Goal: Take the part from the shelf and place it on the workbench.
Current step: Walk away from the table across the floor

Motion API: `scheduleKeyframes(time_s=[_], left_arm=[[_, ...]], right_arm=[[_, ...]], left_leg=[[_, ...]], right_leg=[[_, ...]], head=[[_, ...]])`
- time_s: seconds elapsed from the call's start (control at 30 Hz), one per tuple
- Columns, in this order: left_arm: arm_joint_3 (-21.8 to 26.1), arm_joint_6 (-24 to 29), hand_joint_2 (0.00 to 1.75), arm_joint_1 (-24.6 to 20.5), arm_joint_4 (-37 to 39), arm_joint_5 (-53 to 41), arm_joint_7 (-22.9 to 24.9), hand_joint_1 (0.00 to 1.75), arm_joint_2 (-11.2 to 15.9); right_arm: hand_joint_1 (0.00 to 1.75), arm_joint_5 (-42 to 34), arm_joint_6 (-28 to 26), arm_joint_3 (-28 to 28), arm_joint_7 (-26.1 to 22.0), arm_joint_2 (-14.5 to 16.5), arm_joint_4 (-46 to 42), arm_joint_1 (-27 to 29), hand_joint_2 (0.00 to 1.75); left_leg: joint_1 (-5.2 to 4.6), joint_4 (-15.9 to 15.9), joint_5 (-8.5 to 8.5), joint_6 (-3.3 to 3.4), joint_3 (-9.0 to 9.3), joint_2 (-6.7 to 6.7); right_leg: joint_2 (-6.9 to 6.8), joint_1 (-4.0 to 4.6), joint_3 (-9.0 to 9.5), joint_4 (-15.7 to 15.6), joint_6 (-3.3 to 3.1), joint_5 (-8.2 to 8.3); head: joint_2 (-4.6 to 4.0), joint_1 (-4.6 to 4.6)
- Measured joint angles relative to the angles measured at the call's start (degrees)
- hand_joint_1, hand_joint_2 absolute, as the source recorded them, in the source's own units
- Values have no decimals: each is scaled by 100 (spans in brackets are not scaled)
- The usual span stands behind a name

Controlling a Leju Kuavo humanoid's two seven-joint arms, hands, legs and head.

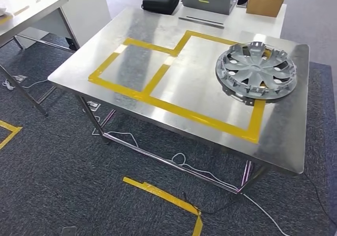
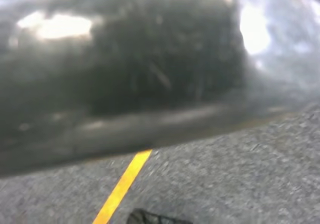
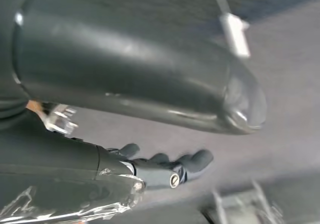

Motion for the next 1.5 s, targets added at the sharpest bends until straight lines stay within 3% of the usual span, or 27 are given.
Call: scheduleKeyframes(time_s=[0.03, 0.07, 0.1, 0.13, 0.2, 0.27, 0.3, 0.4, 0.47, 0.53, 0.6, 0.63, 0.67, 0.77, 0.83, 0.9, 0.97, 1.03, 1.1, 1.13, 1.2, 1.23, 1.3, 1.33, 1.4, 1.43, 1.5], left_arm=[[8, 7, 0, 0, 0, -1, -3, 0, -10], [12, 13, 0, -2, 0, 1, -7, 0, -16], [15, 15, 0, -4, 0, 8, -20, 0, -18], [20, 10, 0, -5, 0, 22, -44, 0, -19], [28, -18, 0, -14, 0, 63, -119, 0, -18], [39, -50, 0, -39, 0, 93, -191, 0, -12], [45, -61, 0, -57, 0, 99, -212, 0, -9], [61, -68, 0, -77, 0, 109, -203, 0, 0], [68, -57, 0, -68, 0, 123, -163, 0, 3], [78, -34, 0, -66, 0, 137, -129, 0, 13], [95, 0, 0, -53, 0, 141, -101, 0, 19], [102, 15, 0, -44, 0, 144, -92, 0, 19], [109, 30, 0, -37, 0, 147, -87, 0, 16], [130, 86, 0, -45, -1, 151, -79, 0, -21], [145, 151, 0, -55, -3, 141, -46, 0, -58], [155, 200, 0, -32, -10, 133, -10, 0, -83], [160, 224, 0, -11, -21, 130, 0, 0, -106], [161, 233, 0, -19, -26, 129, 2, 0, -126], [162, 235, 0, -16, -26, 128, 3, 0, -132], [163, 236, 0, -6, -27, 127, 3, 0, -133], [166, 238, 0, 10, -29, 127, 4, 0, -132], [167, 238, 0, 6, -30, 126, 4, 0, -134], [167, 239, 0, -17, -32, 123, 5, 0, -142], [167, 239, 0, -20, -32, 121, 7, 0, -147], [167, 238, 0, -2, -33, 121, 9, 0, -151], [168, 240, 0, 6, -34, 120, 16, 0, -151], [168, 262, 0, -5, -42, 116, 67, 0, -155]], right_arm=[[0, 28, 124, -184, 9, 2, 228, -124, 0], [0, 59, 294, -364, 31, 4, 485, -243, 0], [0, 126, 505, -529, 65, 4, 765, -352, 0], [0, 233, 739, -673, 107, 0, 1069, -450, 0], [0, 498, 1136, -904, 169, -12, 1711, -611, 0], [0, 766, 1449, -1062, 182, -26, 2346, -743, 0], [0, 898, 1615, -1108, 156, -37, 2639, -795, 0], [0, 1276, 2005, -1163, -73, -68, 3440, -906, 0], [0, 1469, 2140, -1173, -250, -93, 3858, -960, 0], [0, 1644, 2241, -1173, -375, -131, 4147, -1006, 0], [0, 1793, 2306, -1172, -456, -169, 4352, -1044, 0], [0, 1858, 2326, -1172, -484, -189, 4435, -1057, 0], [0, 1920, 2338, -1172, -504, -202, 4503, -1068, 0], [0, 2065, 2373, -1172, -531, -244, 4659, -1097, 0], [0, 2106, 2393, -1172, -535, -275, 4735, -1111, 0], [0, 2132, 2411, -1174, -539, -286, 4794, -1123, 0], [0, 2146, 2423, -1176, -547, -288, 4843, -1135, 0], [0, 2151, 2429, -1176, -553, -291, 4884, -1138, 0], [0, 2151, 2429, -1176, -554, -298, 4917, -1140, 0], [0, 2151, 2429, -1176, -553, -302, 4927, -1146, 0], [0, 2151, 2430, -1176, -554, -305, 4948, -1162, 0], [0, 2151, 2430, -1176, -555, -307, 4956, -1170, 0], [0, 2151, 2431, -1176, -555, -309, 4971, -1182, 0], [0, 2151, 2431, -1176, -555, -310, 4974, -1189, 0], [0, 2156, 2431, -1176, -556, -311, 4978, -1208, 0], [0, 2177, 2435, -1176, -559, -311, 4979, -1213, 0], [0, 2291, 2460, -1173, -567, -311, 4984, -1206, 0]], left_leg=[[9, 369, -277, -18, -61, -1], [14, 703, -415, -30, -90, -1], [17, 922, -411, -34, -67, -1], [18, 972, -287, -30, 29, -2], [16, 521, 16, 4, 466, -10], [3, -279, 23, 62, 1014, -18], [-3, -564, -48, 92, 1176, -23], [-1, -783, -69, 191, 1189, -47], [13, -800, 33, 262, 1108, -73], [3, -791, 127, 299, 994, -115], [-14, -776, 214, 298, 876, -179], [-21, -769, 251, 292, 826, -222], [-26, -765, 284, 283, 788, -274], [-38, -750, 362, 236, 700, -438], [-21, -732, 418, 173, 621, -546], [-12, -714, 445, 106, 562, -637], [-25, -475, 266, 45, 433, -486], [0, 184, -107, -27, 126, -218], [49, 802, -320, -95, -148, -107], [71, 850, -271, -120, -155, -83], [105, 328, 86, -147, 141, 12], [95, -48, 233, -148, 349, 139], [59, -535, 354, -75, 582, 336], [35, -590, 327, -24, 592, 368], [29, -596, 338, 83, 558, 257], [32, -603, 350, 126, 552, 201], [44, -617, 387, 204, 527, 75]], right_leg=[[-3, 7, -85, 8, -16, 69], [-7, 15, -165, 27, -17, 137], [-11, 21, -253, 56, -16, 198], [-13, 24, -351, 96, -10, 256], [-12, 26, -547, 192, 14, 349], [-20, 46, -699, 285, 57, 418], [-30, 54, -750, 315, 84, 451], [-66, 53, -861, 355, 176, 513], [-44, 40, -1014, 660, 239, 249], [-11, 22, -1280, 1378, 284, -236], [2, 14, -1406, 1907, 295, -488], [12, 13, -1315, 1867, 286, -447], [45, 14, -1107, 1598, 264, -310], [407, 9, -350, 427, 143, 80], [504, 11, -212, 184, 94, 81], [360, 1, -211, 121, 66, 110], [195, -31, -193, 46, 20, 158], [18, -37, -191, 22, -6, 177], [-166, -32, -211, 40, -6, 174], [-246, -33, -221, 54, 0, 168], [-386, -41, -229, 92, 33, 141], [-445, -35, -231, 114, 64, 119], [-560, -5, -242, 171, 132, 70], [-618, 13, -243, 187, 160, 54], [-699, 8, -235, 202, 207, 24], [-619, -6, -255, 252, 233, -37], [-288, -33, -455, 696, 273, -346]], head=[[0, -7], [0, -9], [0, -7], [0, -8], [0, -9], [0, -9], [0, -10], [0, -5], [0, 9], [0, 24], [0, 22], [0, 23], [0, 23], [0, 16], [0, 10], [0, 13], [0, -33], [0, -91], [0, -104], [0, -106], [0, -108], [0, -113], [0, -117], [0, -113], [0, -100], [0, -96], [0, -84]])
